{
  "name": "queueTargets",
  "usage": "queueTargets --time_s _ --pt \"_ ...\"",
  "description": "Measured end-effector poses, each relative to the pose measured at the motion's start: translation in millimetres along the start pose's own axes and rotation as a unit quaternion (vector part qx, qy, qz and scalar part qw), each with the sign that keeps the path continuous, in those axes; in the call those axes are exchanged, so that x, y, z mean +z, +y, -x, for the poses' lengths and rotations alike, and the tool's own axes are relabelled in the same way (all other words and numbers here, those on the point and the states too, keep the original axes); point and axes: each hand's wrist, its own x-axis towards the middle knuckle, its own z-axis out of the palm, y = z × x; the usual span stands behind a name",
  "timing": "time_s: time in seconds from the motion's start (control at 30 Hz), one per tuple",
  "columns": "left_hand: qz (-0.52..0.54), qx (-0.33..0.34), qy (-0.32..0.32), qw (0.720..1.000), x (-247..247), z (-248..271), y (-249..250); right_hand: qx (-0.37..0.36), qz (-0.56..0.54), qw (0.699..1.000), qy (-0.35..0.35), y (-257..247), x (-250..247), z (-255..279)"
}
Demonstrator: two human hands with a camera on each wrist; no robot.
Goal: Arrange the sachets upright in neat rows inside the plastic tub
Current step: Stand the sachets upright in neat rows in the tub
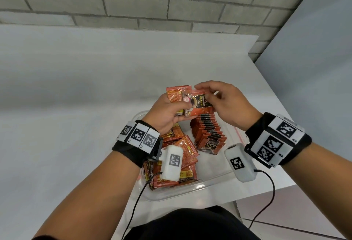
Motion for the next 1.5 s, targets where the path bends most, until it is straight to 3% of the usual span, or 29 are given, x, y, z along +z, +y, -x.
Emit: queueTargets --time_s 0.13,0.27,0.33,0.43,0.73,0.97,1.3,1.5 --pt "0.007 0.024 0.026 0.999 -1 -1 -1 0.111 -0.125 0.986 -0.015 1 0 6" --pt "0.012 0.022 0.020 0.999 -1 -1 0 0.103 -0.157 0.982 -0.019 5 -11 16" --pt "0.036 0.022 0.039 0.998 -2 -2 2 0.081 -0.099 0.992 -0.013 9 -20 22" --pt "0.046 0.021 0.056 0.997 -4 -4 3 0.047 0.089 0.993 -0.062 18 -29 37" --pt "0.025 0.013 0.045 0.999 -4 -4 2 0.025 0.377 0.907 -0.188 42 -5 57" --pt "0.021 0.011 0.051 0.998 -5 -2 3 0.026 0.461 0.857 -0.227 35 11 50" --pt "0.003 0.008 0.044 0.999 -3 0 4 0.012 0.506 0.822 -0.260 35 15 49" --pt "0.001 0.006 0.046 0.999 -3 1 5 -0.030 0.540 0.805 -0.241 40 17 49"
